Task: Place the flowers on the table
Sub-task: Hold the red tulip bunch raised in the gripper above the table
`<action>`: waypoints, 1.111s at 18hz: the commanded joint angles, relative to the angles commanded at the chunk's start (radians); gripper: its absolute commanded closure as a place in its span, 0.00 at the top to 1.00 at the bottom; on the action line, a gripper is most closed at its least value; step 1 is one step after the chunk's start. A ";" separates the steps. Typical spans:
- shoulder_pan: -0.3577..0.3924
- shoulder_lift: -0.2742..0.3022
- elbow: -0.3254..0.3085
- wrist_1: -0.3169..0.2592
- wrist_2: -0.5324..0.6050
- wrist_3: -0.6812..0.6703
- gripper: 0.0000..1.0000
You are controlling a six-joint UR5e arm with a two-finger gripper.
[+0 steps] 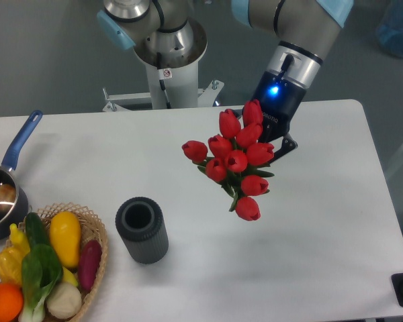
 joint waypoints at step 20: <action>-0.029 0.028 0.009 -0.003 0.250 0.011 0.48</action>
